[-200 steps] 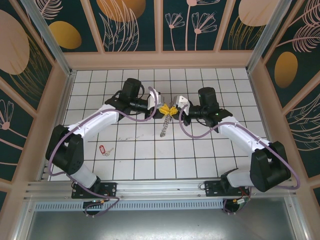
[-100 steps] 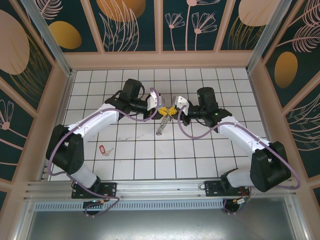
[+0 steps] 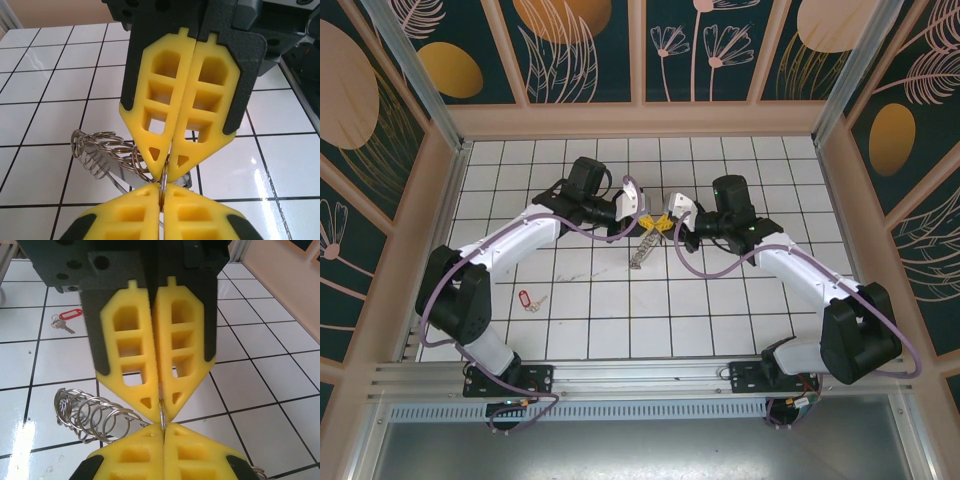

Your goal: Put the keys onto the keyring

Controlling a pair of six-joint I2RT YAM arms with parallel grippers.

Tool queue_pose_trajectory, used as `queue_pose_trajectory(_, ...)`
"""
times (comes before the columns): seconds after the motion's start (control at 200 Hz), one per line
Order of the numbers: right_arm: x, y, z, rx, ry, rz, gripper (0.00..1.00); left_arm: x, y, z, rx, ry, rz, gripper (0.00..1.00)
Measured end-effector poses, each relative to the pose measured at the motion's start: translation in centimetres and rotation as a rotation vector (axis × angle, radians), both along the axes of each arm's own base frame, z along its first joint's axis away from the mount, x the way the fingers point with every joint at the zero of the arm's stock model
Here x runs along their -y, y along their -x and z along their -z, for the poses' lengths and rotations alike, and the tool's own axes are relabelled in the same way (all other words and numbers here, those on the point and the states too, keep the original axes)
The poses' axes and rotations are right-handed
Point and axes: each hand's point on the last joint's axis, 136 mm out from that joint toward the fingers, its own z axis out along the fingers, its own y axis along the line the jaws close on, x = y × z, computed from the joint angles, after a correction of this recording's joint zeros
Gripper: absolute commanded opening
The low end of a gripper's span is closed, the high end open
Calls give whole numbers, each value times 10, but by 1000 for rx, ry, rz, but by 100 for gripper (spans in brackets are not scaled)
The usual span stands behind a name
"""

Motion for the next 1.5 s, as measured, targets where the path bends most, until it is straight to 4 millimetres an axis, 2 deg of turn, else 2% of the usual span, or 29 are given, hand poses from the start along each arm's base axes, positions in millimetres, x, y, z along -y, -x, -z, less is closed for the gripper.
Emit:
queue_pose_trajectory(0.115,0,0,0,-2,1,0,0,0,0,0,4,-2,4,0)
queue_pose_trajectory(0.23,2,-2,0,7,-4,5,10,1,1,-2,4,26,8,0)
queue_pose_trajectory(0.33,3,-2,1,8,-19,2,15,1,4,-1,-20,88,8,0)
queue_pose_trajectory(0.48,2,-1,1,15,-59,-11,16,3,6,-6,-61,170,15,0)
queue_pose_trajectory(0.706,6,-4,-9,27,-137,-21,15,7,5,-29,-67,284,38,0)
queue_pose_trajectory(0.866,8,-6,-14,33,-171,-22,14,8,7,-38,-67,324,51,0)
queue_pose_trajectory(1.031,9,-6,-16,29,-180,-14,16,8,7,-37,-66,323,46,0)
queue_pose_trajectory(1.166,11,-8,-16,38,-171,4,14,6,6,-34,-43,297,27,0)
queue_pose_trajectory(1.291,15,-9,-10,36,-139,30,10,5,3,-27,-34,268,2,0)
queue_pose_trajectory(1.501,19,-9,-4,35,-101,51,12,4,-1,-19,-22,218,-25,0)
